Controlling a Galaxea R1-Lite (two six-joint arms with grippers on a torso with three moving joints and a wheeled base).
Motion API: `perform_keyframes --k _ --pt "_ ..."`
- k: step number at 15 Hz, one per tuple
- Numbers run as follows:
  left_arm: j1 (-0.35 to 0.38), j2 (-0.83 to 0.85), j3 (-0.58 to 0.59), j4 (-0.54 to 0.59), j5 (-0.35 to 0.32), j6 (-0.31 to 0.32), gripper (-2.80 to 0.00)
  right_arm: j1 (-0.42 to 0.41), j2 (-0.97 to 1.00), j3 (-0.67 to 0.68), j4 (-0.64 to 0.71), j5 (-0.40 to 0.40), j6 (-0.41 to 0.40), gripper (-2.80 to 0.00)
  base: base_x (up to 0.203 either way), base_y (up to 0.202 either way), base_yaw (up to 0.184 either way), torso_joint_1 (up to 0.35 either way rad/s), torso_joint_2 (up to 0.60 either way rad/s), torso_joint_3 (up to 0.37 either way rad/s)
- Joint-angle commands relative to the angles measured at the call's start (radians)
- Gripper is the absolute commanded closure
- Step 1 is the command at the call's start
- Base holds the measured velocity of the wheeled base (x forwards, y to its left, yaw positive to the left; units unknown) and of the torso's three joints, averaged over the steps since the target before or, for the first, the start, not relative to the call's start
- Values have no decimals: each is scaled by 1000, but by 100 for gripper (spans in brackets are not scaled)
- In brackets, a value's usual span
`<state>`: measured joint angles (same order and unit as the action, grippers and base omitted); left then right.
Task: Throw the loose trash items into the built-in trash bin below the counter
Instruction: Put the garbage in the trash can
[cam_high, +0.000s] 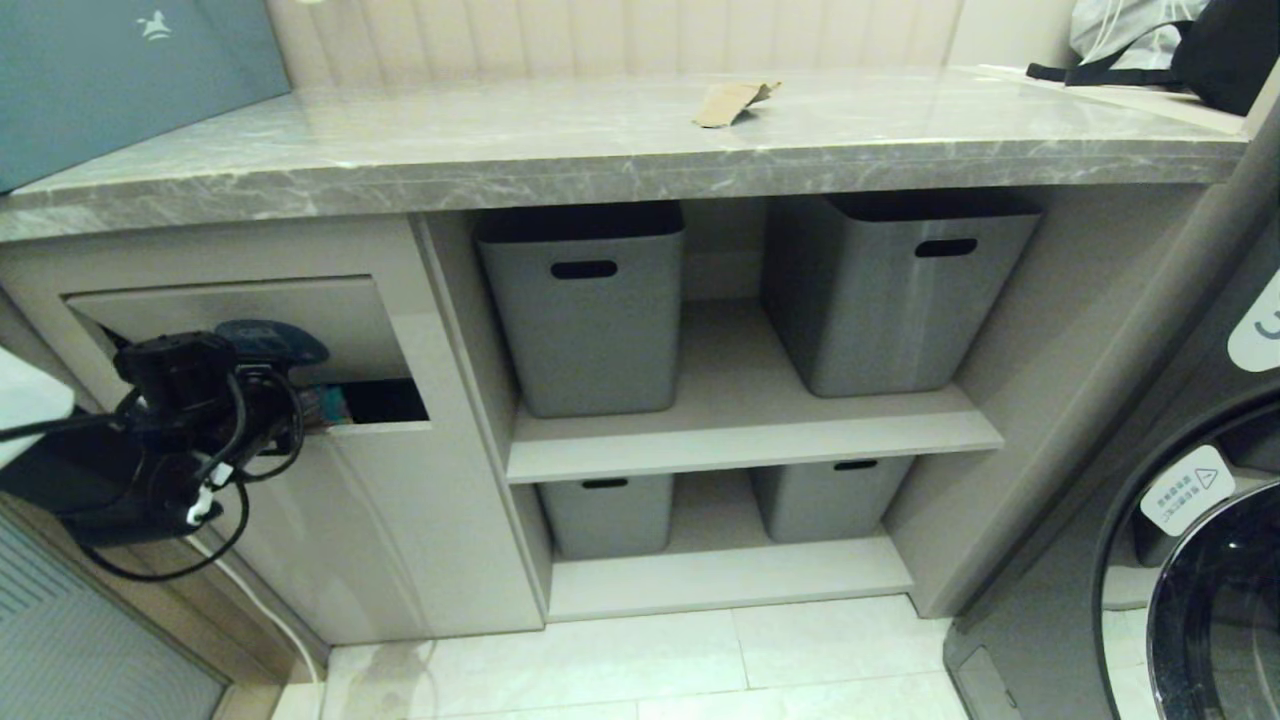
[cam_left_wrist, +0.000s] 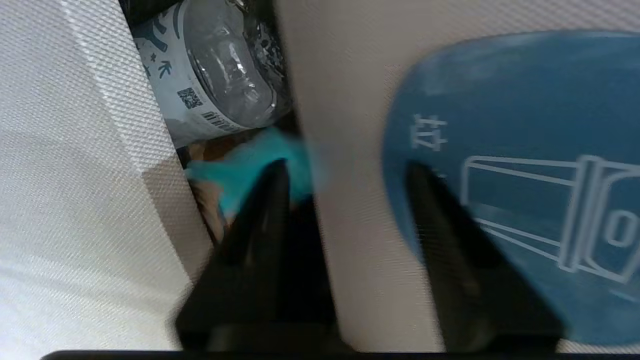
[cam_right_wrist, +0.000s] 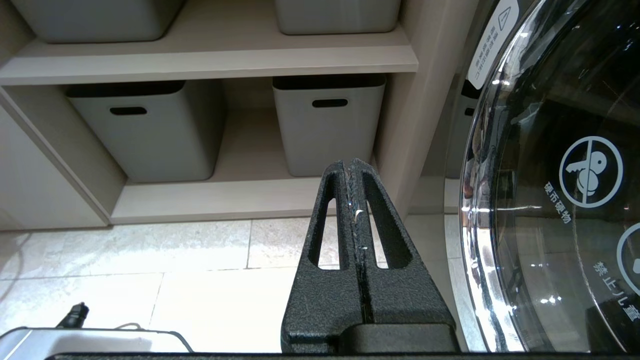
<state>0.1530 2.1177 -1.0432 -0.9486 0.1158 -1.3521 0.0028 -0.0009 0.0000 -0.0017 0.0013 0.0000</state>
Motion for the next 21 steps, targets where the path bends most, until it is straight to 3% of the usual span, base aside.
perform_keyframes --k 1,6,10,14,18,20,21 --pt "-1 5 -18 1 2 -9 -280 0 -1 0 0 0 0 0 0 0 0 0 0 0" --pt "-33 10 -55 13 35 -14 -280 0 -1 0 -1 0 0 0 0 0 0 0 0 0" --pt "-41 -16 -31 27 79 -58 -280 0 -1 0 -1 0 0 0 0 0 0 0 0 0" --pt "-19 -167 160 13 130 -56 -280 0 -1 0 0 0 0 0 0 0 0 0 0 0" --pt "-4 -415 404 1 138 -48 -280 0 -1 0 0 0 0 0 0 0 0 0 0 0" --pt "-2 -554 518 0 136 6 -280 0 -1 0 -1 0 0 0 0 0 0 0 0 0" --pt "-2 -625 563 0 132 54 0 0 -1 0 0 0 0 0 0 0 0 0 0 0"
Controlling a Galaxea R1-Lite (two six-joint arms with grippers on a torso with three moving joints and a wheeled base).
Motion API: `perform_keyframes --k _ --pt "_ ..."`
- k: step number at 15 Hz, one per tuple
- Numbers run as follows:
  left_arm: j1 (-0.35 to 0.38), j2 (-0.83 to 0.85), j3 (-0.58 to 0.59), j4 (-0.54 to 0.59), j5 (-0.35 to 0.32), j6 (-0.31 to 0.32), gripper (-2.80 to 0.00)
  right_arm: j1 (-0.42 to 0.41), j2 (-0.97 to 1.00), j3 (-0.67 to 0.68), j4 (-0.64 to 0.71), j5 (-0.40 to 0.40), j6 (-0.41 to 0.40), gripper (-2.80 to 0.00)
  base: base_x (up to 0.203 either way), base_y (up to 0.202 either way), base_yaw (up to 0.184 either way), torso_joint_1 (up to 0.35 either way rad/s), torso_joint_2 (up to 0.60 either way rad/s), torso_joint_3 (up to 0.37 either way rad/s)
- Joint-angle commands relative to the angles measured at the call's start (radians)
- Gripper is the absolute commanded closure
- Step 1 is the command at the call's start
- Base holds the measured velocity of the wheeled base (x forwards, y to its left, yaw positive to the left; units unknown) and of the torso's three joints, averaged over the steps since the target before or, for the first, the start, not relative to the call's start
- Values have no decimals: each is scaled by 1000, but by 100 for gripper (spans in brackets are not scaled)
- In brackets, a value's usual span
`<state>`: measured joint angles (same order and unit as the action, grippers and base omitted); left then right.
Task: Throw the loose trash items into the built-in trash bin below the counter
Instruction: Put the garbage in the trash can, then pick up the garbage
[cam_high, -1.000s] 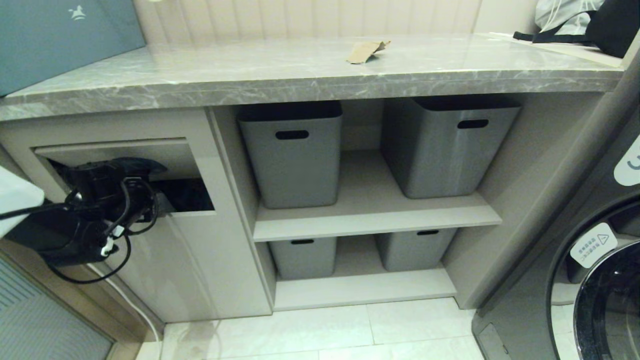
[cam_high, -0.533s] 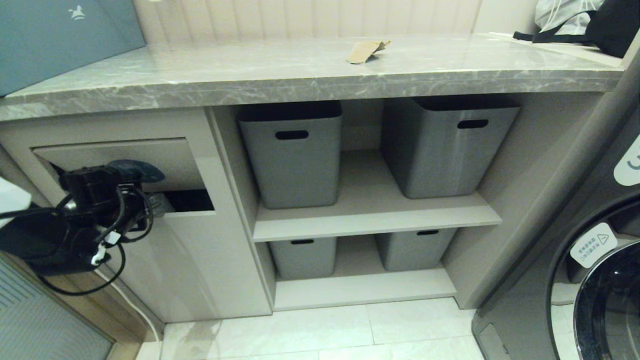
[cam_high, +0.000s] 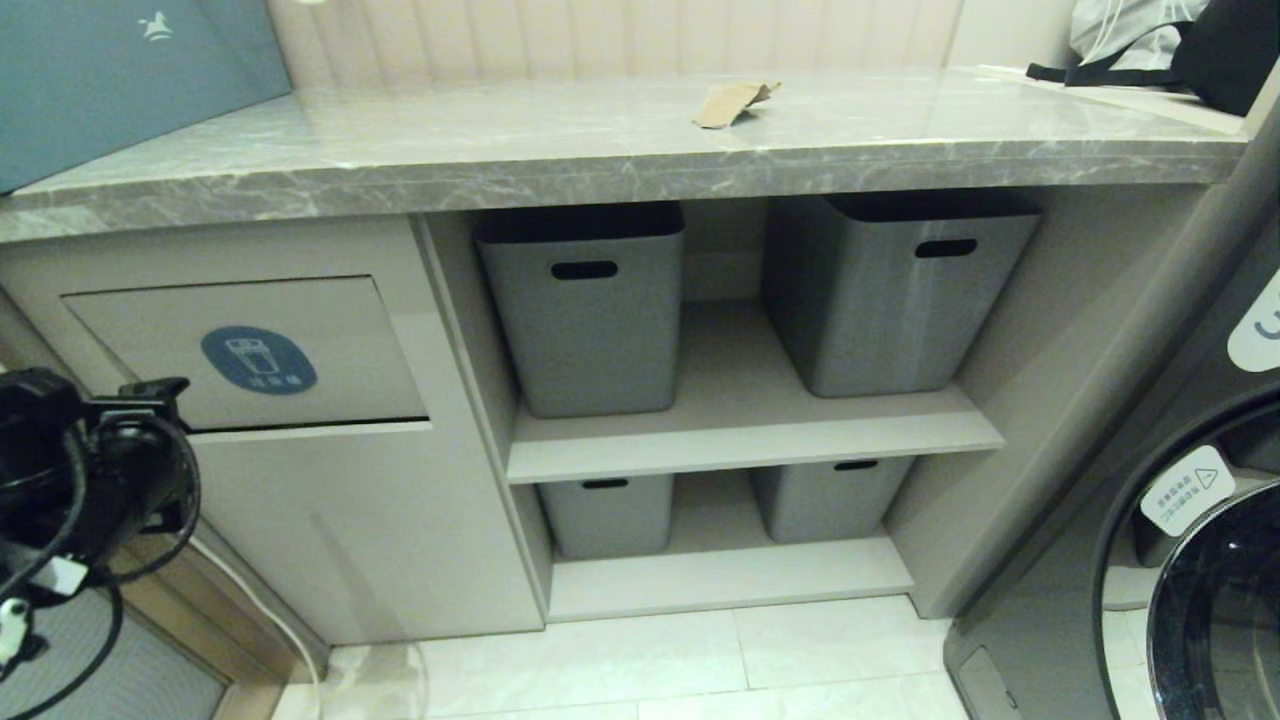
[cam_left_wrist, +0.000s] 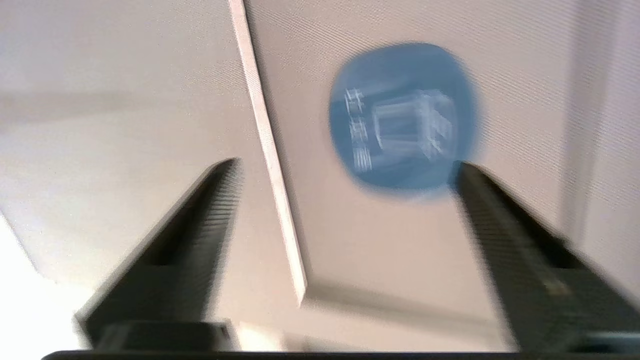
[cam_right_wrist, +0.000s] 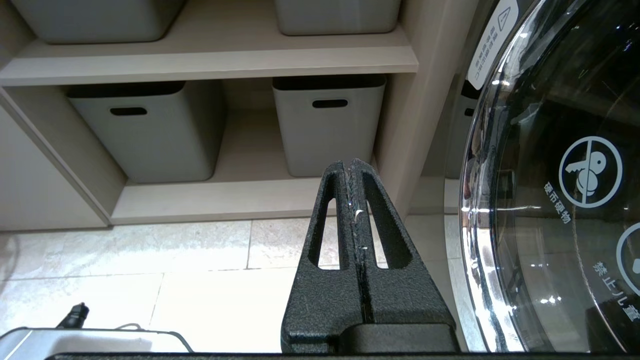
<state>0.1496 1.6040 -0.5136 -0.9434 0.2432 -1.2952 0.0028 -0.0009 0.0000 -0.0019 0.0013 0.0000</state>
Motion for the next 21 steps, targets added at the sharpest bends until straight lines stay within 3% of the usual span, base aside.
perform_keyframes --k 1,3,4,6,8,9,10,13,16,18,21 --pt "1 -181 70 -5 -9 58 0 0 -1 0 -1 0 0 0 0 0 0 0 0 0" --pt "0 -314 109 2 -73 217 0 0 -1 0 -1 0 0 0 0 0 0 0 0 0" --pt "-2 -372 116 12 -138 346 0 0 -1 0 0 0 0 0 0 0 0 0 0 0" --pt "-7 -461 115 41 -365 654 0 0 -1 0 0 0 0 0 0 0 0 0 0 0" --pt "-13 -515 85 74 -664 939 0 0 -1 0 0 0 0 0 0 0 0 0 0 0" --pt "-23 -524 36 116 -747 1036 0 0 -1 0 0 0 0 0 0 0 0 0 0 0" --pt "-70 -527 -24 176 -785 1100 0 0 -1 0 -1 0 0 0 0 0 0 0 0 0" --pt "-349 -522 -169 360 -790 1199 0 0 -1 0 -1 0 1 0 0 0 0 0 0 0" --pt "-584 -517 -296 564 -708 1338 0 0 -1 0 2 3 -11 0 0 0 0 0 0 0" --pt "-653 -493 -327 611 -678 1458 0 0 -1 0 0 5 -14 0 0 0 0 24 -95 -75" --pt "-665 -440 -389 615 -669 1486 0 0 -1 0 2 5 -14 0 0 0 0 51 -217 -257"
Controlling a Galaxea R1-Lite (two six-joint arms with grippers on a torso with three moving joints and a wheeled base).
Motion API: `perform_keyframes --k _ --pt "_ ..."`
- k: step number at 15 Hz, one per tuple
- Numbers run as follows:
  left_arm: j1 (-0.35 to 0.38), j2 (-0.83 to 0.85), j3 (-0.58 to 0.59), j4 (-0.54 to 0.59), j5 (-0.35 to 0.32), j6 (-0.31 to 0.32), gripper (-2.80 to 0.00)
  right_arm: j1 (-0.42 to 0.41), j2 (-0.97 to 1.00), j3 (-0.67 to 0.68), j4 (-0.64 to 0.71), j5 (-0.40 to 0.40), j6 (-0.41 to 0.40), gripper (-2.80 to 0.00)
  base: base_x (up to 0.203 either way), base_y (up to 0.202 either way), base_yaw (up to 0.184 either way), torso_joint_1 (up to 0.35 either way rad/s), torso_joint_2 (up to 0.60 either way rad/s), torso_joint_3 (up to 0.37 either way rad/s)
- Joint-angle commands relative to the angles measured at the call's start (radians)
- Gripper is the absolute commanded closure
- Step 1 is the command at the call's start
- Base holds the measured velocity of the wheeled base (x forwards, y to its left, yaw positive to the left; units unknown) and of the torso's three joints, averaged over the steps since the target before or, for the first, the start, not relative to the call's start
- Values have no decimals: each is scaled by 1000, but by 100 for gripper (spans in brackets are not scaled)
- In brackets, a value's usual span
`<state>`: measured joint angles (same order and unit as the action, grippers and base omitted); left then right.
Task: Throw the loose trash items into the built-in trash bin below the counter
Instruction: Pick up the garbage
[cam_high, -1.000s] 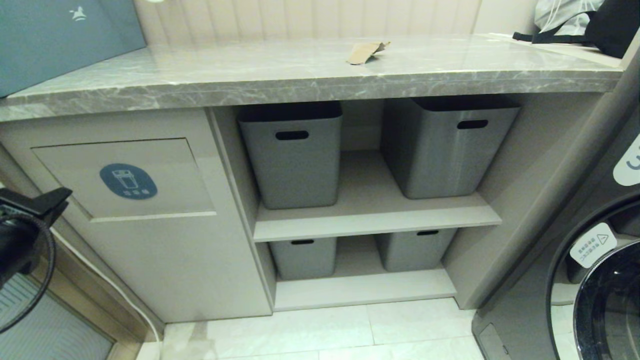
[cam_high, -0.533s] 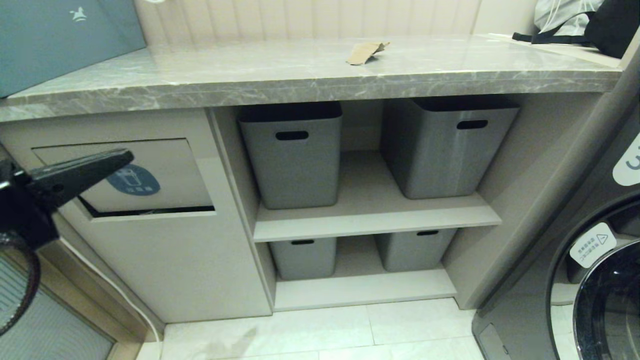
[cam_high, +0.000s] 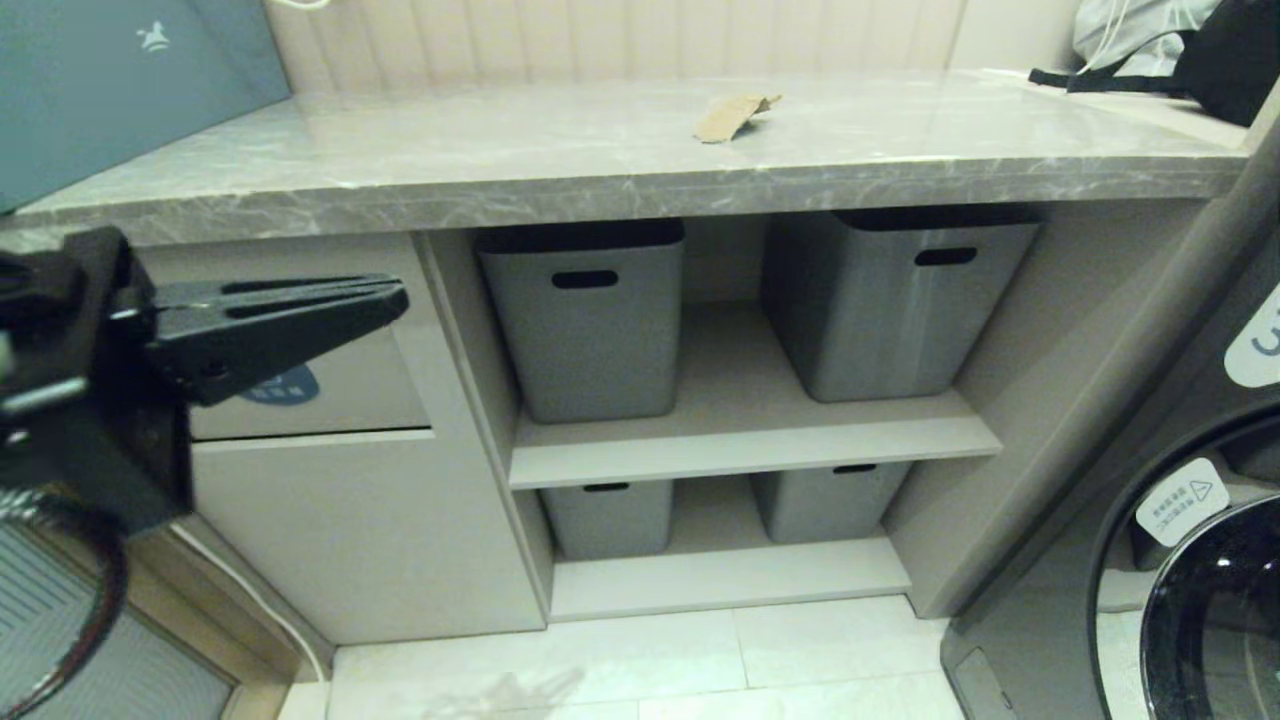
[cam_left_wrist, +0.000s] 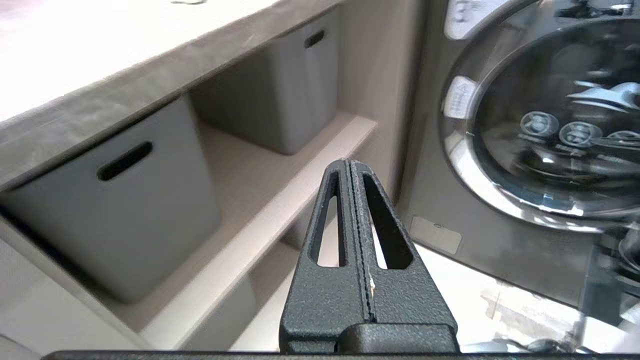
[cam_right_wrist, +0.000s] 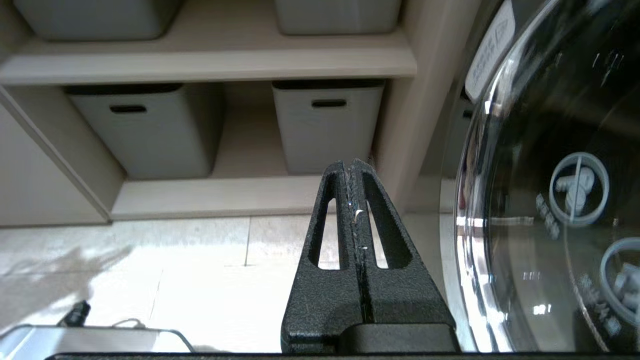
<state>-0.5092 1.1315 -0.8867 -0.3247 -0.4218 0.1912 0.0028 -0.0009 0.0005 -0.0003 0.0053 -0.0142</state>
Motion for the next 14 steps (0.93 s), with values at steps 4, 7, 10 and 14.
perform_keyframes --k 4,7,10,14 --pt "-58 187 -187 -5 31 11 0 0 -1 -1 -2 1 -1 0 0 0 0 172 -525 -297" --pt "-96 356 -351 -4 51 12 0 0 -1 -1 -1 1 2 0 0 0 0 185 -481 -291" --pt "-117 475 -447 -5 91 13 0 0 -1 -1 0 -4 8 0 0 0 0 192 -478 -281" --pt "-115 585 -533 -6 124 13 0 0 -1 -1 0 -4 11 0 0 0 0 211 -487 -280"
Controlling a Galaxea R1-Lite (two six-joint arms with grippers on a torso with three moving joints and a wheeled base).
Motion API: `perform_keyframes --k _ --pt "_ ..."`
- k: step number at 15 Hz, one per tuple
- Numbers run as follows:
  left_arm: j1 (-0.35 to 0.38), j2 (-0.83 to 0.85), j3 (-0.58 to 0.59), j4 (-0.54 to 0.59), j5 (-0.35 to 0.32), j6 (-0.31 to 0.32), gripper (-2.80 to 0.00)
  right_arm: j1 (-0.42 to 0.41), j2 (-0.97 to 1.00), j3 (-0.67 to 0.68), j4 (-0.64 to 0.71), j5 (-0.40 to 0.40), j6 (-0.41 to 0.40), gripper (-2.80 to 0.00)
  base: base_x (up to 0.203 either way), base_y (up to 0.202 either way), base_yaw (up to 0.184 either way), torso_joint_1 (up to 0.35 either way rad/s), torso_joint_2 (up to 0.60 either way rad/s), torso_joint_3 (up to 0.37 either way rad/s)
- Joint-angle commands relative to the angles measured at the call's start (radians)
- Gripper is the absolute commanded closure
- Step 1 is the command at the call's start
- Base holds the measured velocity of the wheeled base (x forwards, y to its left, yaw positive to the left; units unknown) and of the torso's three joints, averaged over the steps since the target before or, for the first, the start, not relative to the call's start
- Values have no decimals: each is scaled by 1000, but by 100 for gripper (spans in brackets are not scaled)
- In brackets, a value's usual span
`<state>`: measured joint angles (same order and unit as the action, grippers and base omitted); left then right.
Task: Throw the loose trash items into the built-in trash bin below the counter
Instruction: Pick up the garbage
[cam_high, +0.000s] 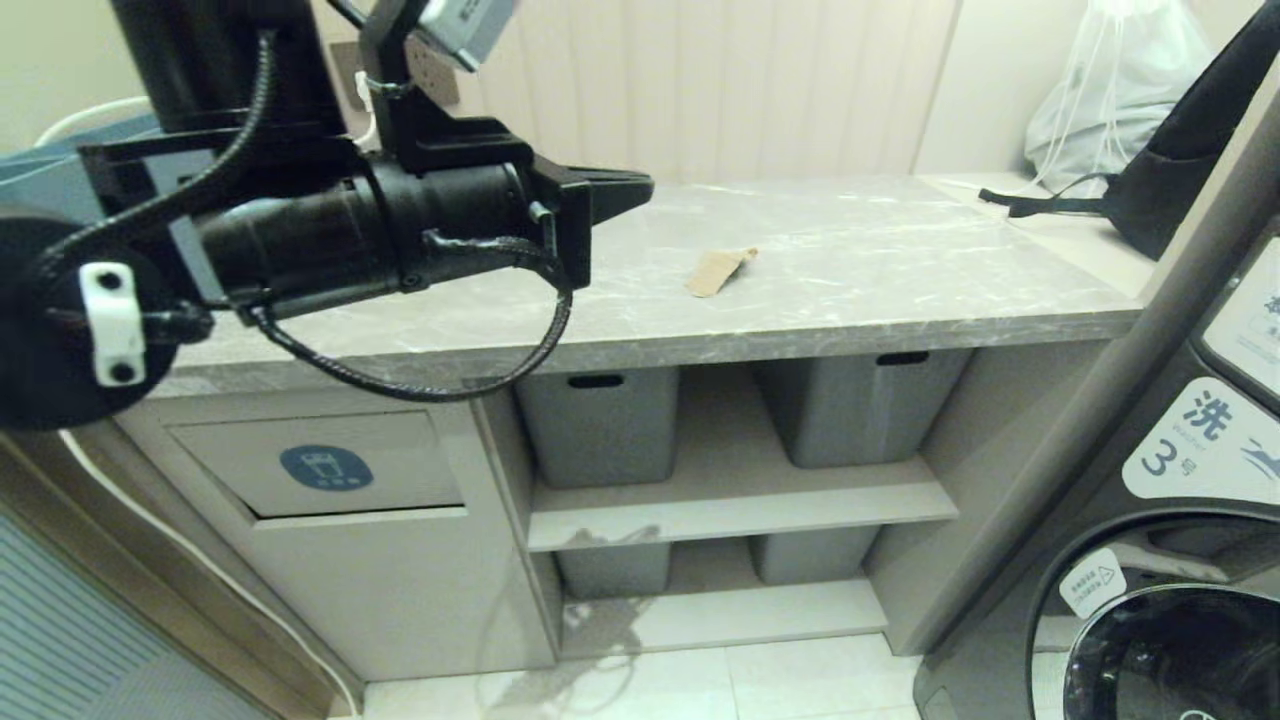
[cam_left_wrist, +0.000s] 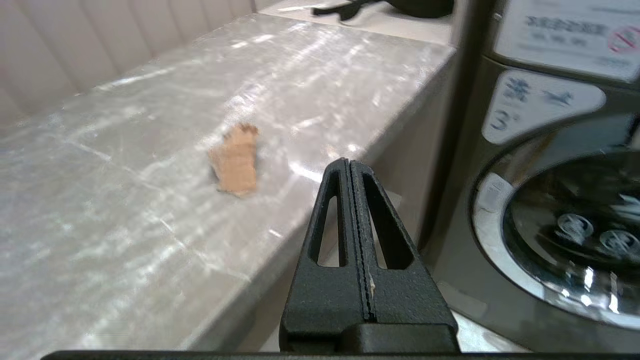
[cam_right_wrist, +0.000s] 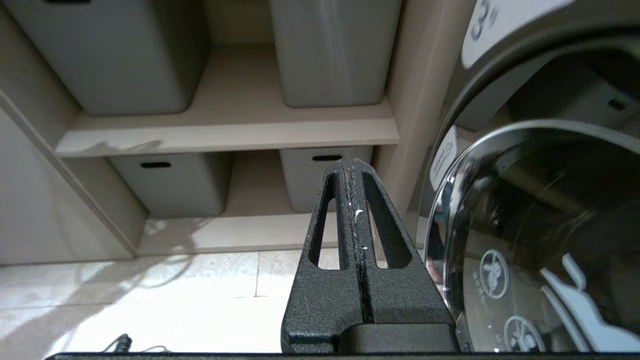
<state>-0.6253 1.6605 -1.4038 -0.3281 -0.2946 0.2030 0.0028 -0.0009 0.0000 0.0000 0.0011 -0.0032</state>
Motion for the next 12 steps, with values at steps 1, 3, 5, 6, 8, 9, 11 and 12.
perform_keyframes --k 1,3,5,6,8,9,11,12 --pt "1 85 -43 -1 8 1 0 0 -1 0 0 -1 2 0 0 0 0 216 -508 -281" --pt "2 142 -91 19 18 2 0 0 -1 0 -2 0 3 0 0 0 0 219 -499 -279" --pt "1 212 -176 65 33 6 0 0 -1 0 -2 0 3 0 0 0 0 103 -215 -122" --pt "1 262 -228 77 46 11 0 0 -1 0 -2 0 3 0 0 0 0 51 -91 -55" --pt "1 361 -334 91 66 21 0 0 -1 0 -2 0 4 0 0 0 0 15 -25 -13" --pt "1 418 -396 93 82 27 0 0 -1 0 -2 0 3 0 0 0 0 0 0 0" --pt "2 525 -515 93 110 34 0 0 -1 0 -2 -1 3 0 0 0 0 0 0 0" --pt "1 555 -527 89 118 37 0 0 -1 0 0 0 3 0 0 0 0 0 0 0"
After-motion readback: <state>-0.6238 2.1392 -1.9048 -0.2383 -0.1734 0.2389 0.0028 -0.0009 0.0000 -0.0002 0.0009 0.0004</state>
